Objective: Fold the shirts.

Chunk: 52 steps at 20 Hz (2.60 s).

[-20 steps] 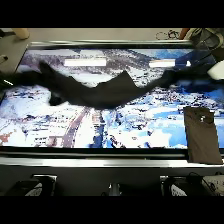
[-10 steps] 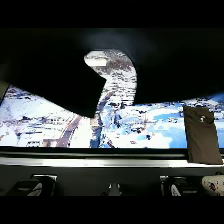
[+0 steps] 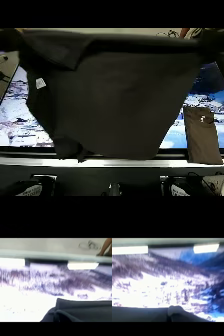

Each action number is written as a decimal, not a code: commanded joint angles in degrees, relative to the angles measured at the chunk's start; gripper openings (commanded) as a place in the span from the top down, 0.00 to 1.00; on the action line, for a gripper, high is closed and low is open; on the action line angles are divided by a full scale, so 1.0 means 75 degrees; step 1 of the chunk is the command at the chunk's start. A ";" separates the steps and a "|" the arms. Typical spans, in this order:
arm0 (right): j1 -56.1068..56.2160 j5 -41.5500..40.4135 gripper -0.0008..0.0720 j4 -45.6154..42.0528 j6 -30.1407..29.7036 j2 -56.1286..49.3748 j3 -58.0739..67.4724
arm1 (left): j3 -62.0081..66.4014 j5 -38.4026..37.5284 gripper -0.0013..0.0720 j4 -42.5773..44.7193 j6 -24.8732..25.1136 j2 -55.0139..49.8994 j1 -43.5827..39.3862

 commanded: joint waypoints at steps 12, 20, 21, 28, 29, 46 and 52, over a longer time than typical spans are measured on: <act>-0.0306 0.1192 0.30 0.1804 0.0560 -0.2809 0.0041 | 0.0845 -0.2116 0.23 -0.0600 -0.0093 -0.3488 0.0536; -0.1288 0.3657 0.30 0.2288 -0.0364 -0.1241 -0.3416 | -0.3456 -0.3803 0.37 -0.0699 0.0793 -0.2256 0.1658; -0.1288 0.3488 0.30 0.2270 -0.0367 -0.1064 -0.3829 | -0.4033 -0.3445 0.37 -0.0871 0.0959 -0.2060 0.1658; -0.1291 0.3232 0.18 0.1746 -0.0388 -0.0921 -0.5030 | -0.5097 -0.2419 0.36 -0.1821 0.1396 -0.2113 0.1655; -0.1291 0.3203 0.14 0.1411 -0.0385 -0.0921 -0.5138 | -0.5097 -0.2375 0.37 -0.1909 0.1402 -0.2159 0.1635; -0.1297 0.1043 0.96 0.2474 -0.0612 -0.1670 -0.5881 | -0.4747 -0.2384 0.94 -0.2224 0.1851 -0.1475 0.1547; -0.1297 0.0909 0.96 0.2235 -0.1399 0.1612 -0.0956 | 0.0431 -0.1818 0.94 -0.2186 0.1533 0.1469 0.1565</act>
